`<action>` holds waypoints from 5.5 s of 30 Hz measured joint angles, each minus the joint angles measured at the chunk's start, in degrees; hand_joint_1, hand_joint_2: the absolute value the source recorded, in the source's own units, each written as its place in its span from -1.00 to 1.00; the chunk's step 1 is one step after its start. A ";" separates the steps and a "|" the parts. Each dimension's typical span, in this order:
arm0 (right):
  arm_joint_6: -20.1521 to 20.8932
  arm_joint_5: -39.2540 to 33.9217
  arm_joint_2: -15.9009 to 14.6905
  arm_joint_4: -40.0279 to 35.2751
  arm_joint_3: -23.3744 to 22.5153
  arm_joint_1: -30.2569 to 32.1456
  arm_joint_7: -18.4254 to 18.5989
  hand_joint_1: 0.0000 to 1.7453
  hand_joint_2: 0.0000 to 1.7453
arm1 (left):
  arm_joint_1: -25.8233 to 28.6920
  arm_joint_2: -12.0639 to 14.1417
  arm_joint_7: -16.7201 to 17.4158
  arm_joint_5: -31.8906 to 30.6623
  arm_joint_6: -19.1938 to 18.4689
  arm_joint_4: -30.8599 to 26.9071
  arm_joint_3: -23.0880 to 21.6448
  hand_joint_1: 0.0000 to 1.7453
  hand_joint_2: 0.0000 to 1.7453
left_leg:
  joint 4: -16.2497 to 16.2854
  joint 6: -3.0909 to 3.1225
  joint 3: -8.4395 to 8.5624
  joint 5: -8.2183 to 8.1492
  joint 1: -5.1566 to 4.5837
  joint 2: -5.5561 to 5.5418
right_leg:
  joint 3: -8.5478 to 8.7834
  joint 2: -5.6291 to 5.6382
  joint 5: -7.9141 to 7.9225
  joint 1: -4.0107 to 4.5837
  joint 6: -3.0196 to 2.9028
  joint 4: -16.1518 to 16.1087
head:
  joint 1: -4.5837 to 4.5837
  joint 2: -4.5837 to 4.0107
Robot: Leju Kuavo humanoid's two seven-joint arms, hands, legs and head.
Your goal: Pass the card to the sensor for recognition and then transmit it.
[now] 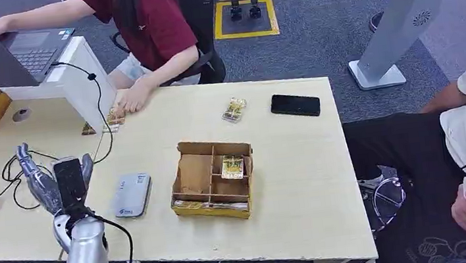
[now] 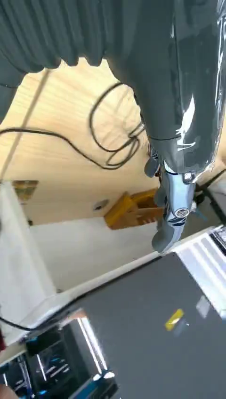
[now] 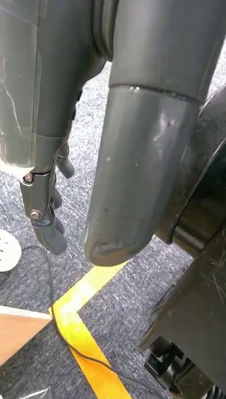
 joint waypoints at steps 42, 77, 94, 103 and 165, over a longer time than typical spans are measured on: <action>-0.22 0.00 0.00 0.00 -1.57 0.61 -2.05 -1.00 -1.00 | 24.59 1.24 -13.81 -4.43 -19.49 -30.99 -14.46 -1.00 1.00 | 0.00 0.10 -0.01 -0.11 -0.04 0.12 | 0.00 0.13 -0.04 -0.01 0.06 -0.06 | 0.02 0.00; 0.02 0.00 -0.09 -0.02 -2.86 0.59 -2.73 -1.00 -1.00 | 28.46 11.69 4.47 -41.64 -0.81 -19.17 -40.79 -1.00 1.00 | 0.00 0.16 -0.01 -0.16 -0.04 0.12 | 0.00 0.06 -0.07 -0.01 0.09 -0.08 | 0.02 0.00; 0.07 0.00 -0.09 -0.02 -2.91 0.59 -2.62 -1.00 -1.00 | 26.63 11.54 10.41 -48.02 2.76 -17.85 -41.09 -1.00 1.00 | 0.00 0.16 -0.01 -0.16 -0.04 0.12 | 0.00 0.06 -0.07 -0.01 0.09 -0.08 | 0.02 0.00; 0.00 0.00 -0.09 -0.02 -2.93 0.58 -2.58 -1.00 -1.00 | 25.62 10.75 12.68 -48.61 2.74 -16.61 -40.26 -1.00 1.00 | 0.00 0.16 -0.01 -0.16 -0.04 0.11 | 0.00 0.06 -0.07 -0.01 0.09 -0.08 | 0.02 0.00; 0.00 0.00 -0.09 -0.02 -3.28 0.55 -2.38 -1.00 -1.00 | 21.62 1.22 6.10 -50.10 2.93 -7.93 -26.43 -1.00 1.00 | 0.00 0.16 -0.02 -0.15 -0.04 0.08 | 0.01 0.04 -0.07 -0.01 0.09 -0.07 | 0.02 0.00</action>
